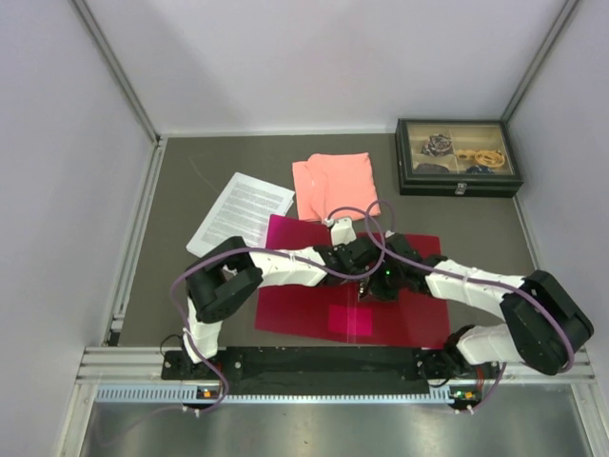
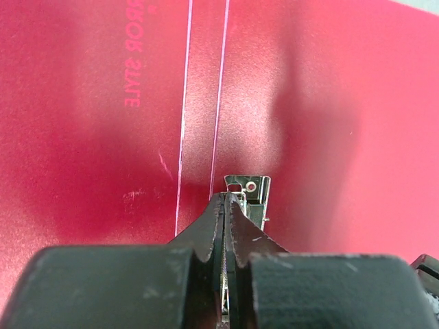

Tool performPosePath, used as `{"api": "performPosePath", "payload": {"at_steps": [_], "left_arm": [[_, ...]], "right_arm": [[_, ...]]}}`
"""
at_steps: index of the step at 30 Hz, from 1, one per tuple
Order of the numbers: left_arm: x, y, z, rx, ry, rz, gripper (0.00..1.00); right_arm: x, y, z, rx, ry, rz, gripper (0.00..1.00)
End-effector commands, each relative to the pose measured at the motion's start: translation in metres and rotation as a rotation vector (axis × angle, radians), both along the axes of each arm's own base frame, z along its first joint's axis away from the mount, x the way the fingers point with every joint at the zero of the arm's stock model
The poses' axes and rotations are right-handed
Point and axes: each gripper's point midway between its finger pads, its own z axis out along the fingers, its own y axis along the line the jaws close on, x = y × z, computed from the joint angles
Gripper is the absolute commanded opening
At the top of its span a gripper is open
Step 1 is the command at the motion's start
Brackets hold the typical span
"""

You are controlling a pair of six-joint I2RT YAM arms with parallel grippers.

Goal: Put the files into the folder

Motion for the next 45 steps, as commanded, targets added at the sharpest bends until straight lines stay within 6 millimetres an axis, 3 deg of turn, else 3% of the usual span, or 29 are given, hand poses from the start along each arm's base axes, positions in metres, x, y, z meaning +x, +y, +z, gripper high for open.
{"api": "performPosePath", "payload": {"at_steps": [1,6,8,12,13,15,16,17,24,27,30,34,35,38,42,45], "left_arm": [[-0.021,-0.003,-0.014,0.006,0.049,-0.162,0.02],[-0.017,0.000,0.011,-0.052,-0.023,-0.209,0.48],[-0.015,-0.001,0.027,-0.071,-0.053,-0.225,0.55],[-0.015,0.007,0.048,-0.103,-0.103,-0.216,0.42],[-0.017,0.014,0.043,-0.086,-0.100,-0.210,0.36],[-0.019,0.019,0.039,-0.082,-0.092,-0.199,0.20],[-0.022,0.027,0.030,-0.068,-0.080,-0.195,0.03],[-0.023,0.028,0.027,-0.074,-0.078,-0.193,0.00],[-0.041,0.033,-0.010,-0.083,0.015,-0.192,0.00],[-0.046,0.037,-0.025,-0.081,0.059,-0.164,0.00],[-0.049,0.041,-0.032,-0.082,0.078,-0.134,0.00],[-0.051,0.046,-0.036,-0.073,0.093,-0.111,0.00],[-0.052,0.046,-0.037,-0.074,0.097,-0.108,0.00],[-0.053,0.047,-0.040,-0.067,0.104,-0.106,0.00],[-0.053,0.052,-0.040,-0.055,0.108,-0.086,0.00],[-0.054,0.053,-0.040,-0.038,0.113,-0.096,0.00]], "right_arm": [[-0.012,-0.028,-0.026,-0.150,-0.023,0.042,0.00],[-0.006,-0.028,-0.025,-0.080,-0.057,0.049,0.00],[-0.006,-0.031,-0.027,-0.078,-0.049,0.046,0.00],[-0.005,-0.036,-0.029,-0.095,-0.050,0.060,0.00],[-0.005,-0.037,-0.028,-0.101,-0.049,0.068,0.00],[-0.003,-0.035,-0.025,-0.095,-0.063,0.095,0.00],[0.001,-0.032,-0.020,-0.079,-0.080,0.101,0.00],[0.002,-0.029,-0.018,-0.071,-0.091,0.117,0.00],[0.008,-0.002,0.009,0.093,-0.139,0.166,0.00],[0.009,0.003,0.013,0.127,-0.135,0.172,0.07],[0.008,0.006,0.014,0.149,-0.134,0.175,0.14],[0.006,0.006,0.015,0.167,-0.141,0.175,0.15],[0.005,0.007,0.015,0.169,-0.142,0.179,0.15],[0.006,0.004,0.014,0.154,-0.142,0.173,0.00],[0.008,0.000,0.008,0.113,-0.131,0.175,0.00],[0.008,-0.019,-0.005,-0.008,-0.093,0.138,0.00]]}}
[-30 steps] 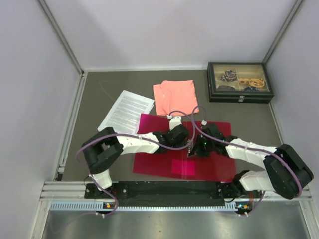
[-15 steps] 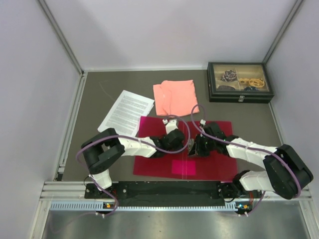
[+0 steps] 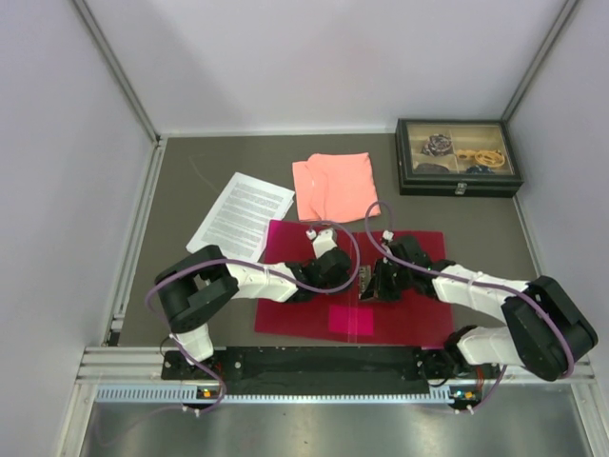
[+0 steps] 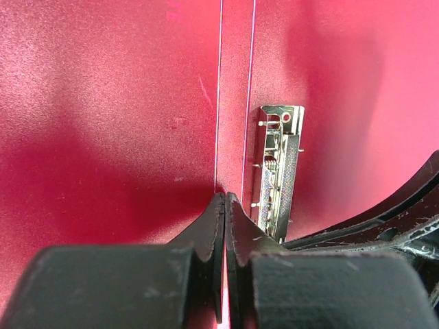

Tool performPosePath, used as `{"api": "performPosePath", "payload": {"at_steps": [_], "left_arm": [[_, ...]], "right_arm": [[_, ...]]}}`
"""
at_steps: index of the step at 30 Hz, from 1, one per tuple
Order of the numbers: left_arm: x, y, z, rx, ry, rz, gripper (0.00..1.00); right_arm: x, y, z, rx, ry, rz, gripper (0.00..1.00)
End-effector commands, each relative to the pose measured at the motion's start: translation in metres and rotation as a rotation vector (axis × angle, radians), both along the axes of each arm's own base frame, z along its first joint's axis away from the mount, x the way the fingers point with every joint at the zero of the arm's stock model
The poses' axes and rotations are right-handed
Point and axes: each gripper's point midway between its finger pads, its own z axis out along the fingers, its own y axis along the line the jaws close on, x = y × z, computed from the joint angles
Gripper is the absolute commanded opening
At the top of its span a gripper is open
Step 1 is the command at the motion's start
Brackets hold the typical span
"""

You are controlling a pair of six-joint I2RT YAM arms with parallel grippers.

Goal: Put the files into the folder

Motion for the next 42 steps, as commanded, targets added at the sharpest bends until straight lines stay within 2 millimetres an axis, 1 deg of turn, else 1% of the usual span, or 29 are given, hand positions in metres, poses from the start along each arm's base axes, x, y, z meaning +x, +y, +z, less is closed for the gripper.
{"api": "performPosePath", "payload": {"at_steps": [1,2,4,9,12,15,17,18,19,20,21,23,25,28,31,33,34,35,37,38,40,41,42], "left_arm": [[-0.021,0.033,-0.042,0.177,0.089,-0.022,0.00],[-0.022,0.036,-0.045,0.208,0.093,-0.040,0.00],[-0.023,0.035,-0.045,0.228,0.094,-0.066,0.00],[-0.032,0.043,-0.054,0.256,0.107,-0.113,0.00],[-0.037,0.046,-0.060,0.277,0.112,-0.158,0.00],[-0.042,0.053,-0.066,0.310,0.125,-0.180,0.00],[-0.044,0.056,-0.069,0.319,0.129,-0.193,0.00],[-0.046,0.057,-0.070,0.322,0.135,-0.197,0.00],[-0.046,0.058,-0.070,0.326,0.136,-0.201,0.00],[-0.047,0.059,-0.070,0.332,0.136,-0.203,0.00],[-0.048,0.061,-0.072,0.337,0.140,-0.202,0.00],[-0.049,0.062,-0.072,0.338,0.143,-0.200,0.00],[-0.049,0.063,-0.074,0.340,0.148,-0.196,0.00],[-0.052,0.062,-0.076,0.331,0.159,-0.199,0.00],[-0.051,0.059,-0.074,0.318,0.156,-0.204,0.00],[-0.051,0.058,-0.073,0.315,0.153,-0.207,0.00],[-0.050,0.057,-0.071,0.313,0.149,-0.211,0.00],[-0.050,0.057,-0.070,0.313,0.144,-0.210,0.00],[-0.049,0.056,-0.069,0.311,0.137,-0.215,0.00],[-0.049,0.056,-0.069,0.312,0.139,-0.214,0.00],[-0.050,0.055,-0.071,0.310,0.145,-0.221,0.00],[-0.050,0.054,-0.071,0.309,0.146,-0.224,0.00],[-0.050,0.054,-0.071,0.307,0.147,-0.226,0.00]], "right_arm": [[0.000,-0.032,-0.020,-0.206,0.047,-0.049,0.00],[0.002,-0.043,-0.025,-0.272,0.053,-0.081,0.00],[0.000,-0.050,-0.030,-0.327,0.099,-0.115,0.00],[-0.018,-0.066,-0.061,-0.425,0.221,-0.183,0.00],[-0.026,-0.075,-0.073,-0.465,0.254,-0.233,0.00],[-0.030,-0.081,-0.076,-0.502,0.273,-0.241,0.00],[-0.019,-0.073,-0.067,-0.467,0.237,-0.221,0.00],[-0.009,-0.064,-0.054,-0.417,0.191,-0.218,0.00],[-0.004,-0.059,-0.045,-0.393,0.163,-0.191,0.00],[0.007,-0.049,-0.030,-0.358,0.133,-0.189,0.00],[0.009,-0.047,-0.020,-0.346,0.110,-0.159,0.00],[0.017,-0.038,-0.004,-0.306,0.088,-0.150,0.00],[0.018,-0.035,0.000,-0.300,0.086,-0.131,0.00],[0.022,-0.025,0.002,-0.253,0.079,-0.115,0.00],[0.024,-0.024,0.002,-0.252,0.073,-0.110,0.00],[0.030,-0.020,0.009,-0.231,0.026,-0.092,0.00],[0.032,-0.015,0.017,-0.196,0.003,-0.081,0.00],[0.039,-0.008,0.031,-0.150,-0.054,-0.071,0.00],[0.040,-0.002,0.044,-0.095,-0.087,-0.048,0.00],[0.042,0.001,0.051,-0.070,-0.110,-0.040,0.04],[0.040,0.002,0.052,-0.043,-0.095,-0.023,0.13],[0.036,0.001,0.048,-0.040,-0.083,-0.016,0.13],[0.037,0.001,0.047,-0.029,-0.090,-0.016,0.17]]}}
